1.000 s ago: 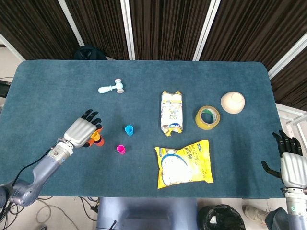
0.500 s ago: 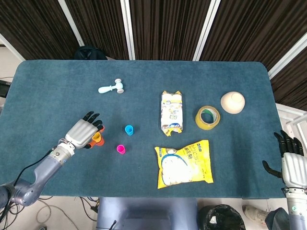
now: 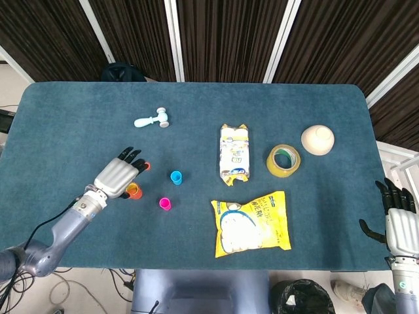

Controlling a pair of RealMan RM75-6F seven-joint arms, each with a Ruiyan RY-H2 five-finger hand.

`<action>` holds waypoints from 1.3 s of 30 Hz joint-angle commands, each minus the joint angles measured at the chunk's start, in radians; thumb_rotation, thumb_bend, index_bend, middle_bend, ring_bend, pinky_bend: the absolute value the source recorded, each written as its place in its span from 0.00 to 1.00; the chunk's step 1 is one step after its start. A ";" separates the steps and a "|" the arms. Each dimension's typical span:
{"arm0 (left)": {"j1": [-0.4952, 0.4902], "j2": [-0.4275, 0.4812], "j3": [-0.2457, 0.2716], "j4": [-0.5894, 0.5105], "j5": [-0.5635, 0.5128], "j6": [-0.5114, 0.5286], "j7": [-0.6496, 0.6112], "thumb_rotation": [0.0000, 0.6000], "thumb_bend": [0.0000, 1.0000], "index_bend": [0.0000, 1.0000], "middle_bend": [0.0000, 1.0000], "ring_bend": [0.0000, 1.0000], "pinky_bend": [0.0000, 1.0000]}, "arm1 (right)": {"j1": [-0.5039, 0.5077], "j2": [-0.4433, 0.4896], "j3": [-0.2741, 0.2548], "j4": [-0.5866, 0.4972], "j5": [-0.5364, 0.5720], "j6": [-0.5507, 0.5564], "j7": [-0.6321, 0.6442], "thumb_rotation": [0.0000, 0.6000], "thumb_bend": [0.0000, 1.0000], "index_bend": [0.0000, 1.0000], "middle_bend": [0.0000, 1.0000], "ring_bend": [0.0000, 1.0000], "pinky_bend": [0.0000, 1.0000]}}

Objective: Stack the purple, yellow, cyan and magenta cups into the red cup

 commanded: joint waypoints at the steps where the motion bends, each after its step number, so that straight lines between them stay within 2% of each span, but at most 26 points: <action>1: -0.031 -0.041 -0.039 0.034 -0.020 -0.003 -0.007 1.00 0.26 0.24 0.22 0.00 0.00 | 0.001 -0.001 -0.001 0.000 0.000 -0.002 -0.001 1.00 0.32 0.11 0.04 0.10 0.00; 8: -0.126 -0.157 -0.093 0.156 -0.109 -0.090 0.020 1.00 0.23 0.24 0.22 0.00 0.00 | 0.001 0.000 0.000 0.001 0.000 -0.003 0.000 1.00 0.32 0.11 0.04 0.10 0.00; 17: -0.202 -0.296 -0.094 0.298 -0.159 -0.156 0.054 1.00 0.22 0.24 0.22 0.00 0.00 | -0.001 0.004 0.004 0.003 0.003 0.000 0.013 1.00 0.32 0.11 0.04 0.10 0.00; 39: -0.222 -0.359 -0.060 0.377 -0.203 -0.164 0.080 1.00 0.26 0.43 0.25 0.00 0.00 | -0.001 0.008 0.003 0.000 0.005 -0.010 0.032 1.00 0.32 0.11 0.04 0.10 0.00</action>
